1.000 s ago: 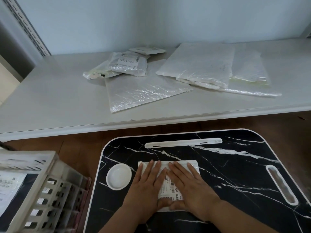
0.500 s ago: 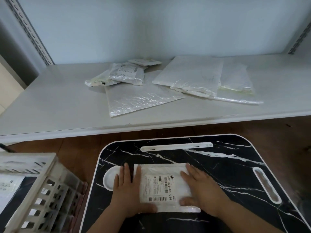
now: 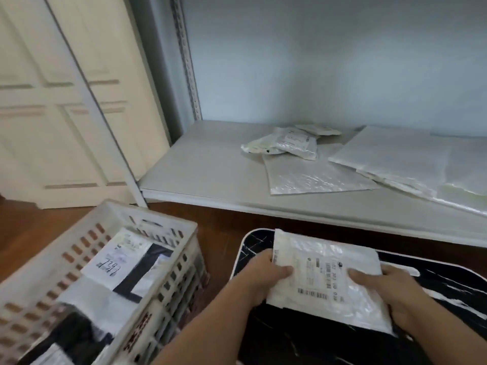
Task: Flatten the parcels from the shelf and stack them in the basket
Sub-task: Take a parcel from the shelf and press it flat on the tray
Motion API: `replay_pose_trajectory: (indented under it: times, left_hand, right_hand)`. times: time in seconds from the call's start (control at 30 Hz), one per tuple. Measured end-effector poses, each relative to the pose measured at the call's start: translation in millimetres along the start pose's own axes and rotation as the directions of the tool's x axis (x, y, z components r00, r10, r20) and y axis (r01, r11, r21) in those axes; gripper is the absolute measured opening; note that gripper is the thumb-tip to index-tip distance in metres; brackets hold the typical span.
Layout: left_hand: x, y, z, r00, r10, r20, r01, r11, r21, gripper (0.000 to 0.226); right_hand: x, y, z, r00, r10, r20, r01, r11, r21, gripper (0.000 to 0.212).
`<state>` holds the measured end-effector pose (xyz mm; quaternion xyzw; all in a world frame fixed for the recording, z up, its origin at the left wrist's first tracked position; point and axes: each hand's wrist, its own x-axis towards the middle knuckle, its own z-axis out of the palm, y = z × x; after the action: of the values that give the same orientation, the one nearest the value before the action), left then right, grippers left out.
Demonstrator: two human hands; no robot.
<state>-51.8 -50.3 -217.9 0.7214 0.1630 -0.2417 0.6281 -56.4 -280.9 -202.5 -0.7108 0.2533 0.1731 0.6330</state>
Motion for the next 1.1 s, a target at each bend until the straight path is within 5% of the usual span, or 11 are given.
replay_pose_trajectory:
  times: [0.13, 0.27, 0.47, 0.63, 0.7, 0.83, 1.0, 1.1]
  left_hand:
    - [-29, 24, -58, 0.983, 0.179, -0.028, -0.179, 0.984, 0.01, 0.022]
    - [-57, 26, -132, 0.966, 0.221, -0.133, -0.235, 0.967, -0.101, 0.025]
    - [-87, -13, -245, 0.96, 0.106, -0.258, -0.198, 0.91, -0.364, 0.03]
    - [-72, -78, -317, 0.841, -0.178, -0.51, -0.209, 0.763, -0.612, 0.018]
    - [-53, -113, -331, 0.768, -0.323, -0.554, -0.153, 0.747, -0.647, 0.024]
    - [-13, -168, -330, 0.662, -0.525, -0.534, -0.062, 0.672, -0.738, 0.022]
    - [30, -185, -324, 0.652, -0.583, -0.484, -0.045, 0.609, -0.792, 0.027]
    - [47, -179, -312, 0.593, -0.583, -0.555, 0.084, 0.731, -0.677, 0.039]
  right_hand:
    - [-27, -52, 53, 0.977, -0.195, 0.083, 0.204, 0.971, -0.123, 0.02]
    - [-40, -79, 119, 0.951, -0.22, 0.217, 0.259, 0.951, -0.171, 0.03]
    - [-60, -101, 258, 0.846, -0.435, 0.308, 0.497, 0.852, -0.162, 0.019]
    - [-49, -85, 345, 0.826, -0.399, 0.398, 0.533, 0.783, -0.32, 0.023]
    - [-34, -69, 362, 0.821, -0.383, 0.423, 0.559, 0.69, -0.46, 0.026]
    - [-16, -37, 381, 0.741, -0.345, 0.575, 0.666, 0.268, -0.697, 0.03]
    - [4, -14, 404, 0.696, -0.267, 0.666, 0.674, -0.075, -0.735, 0.036]
    - [17, -13, 411, 0.658, -0.281, 0.699, 0.667, -0.215, -0.713, 0.041]
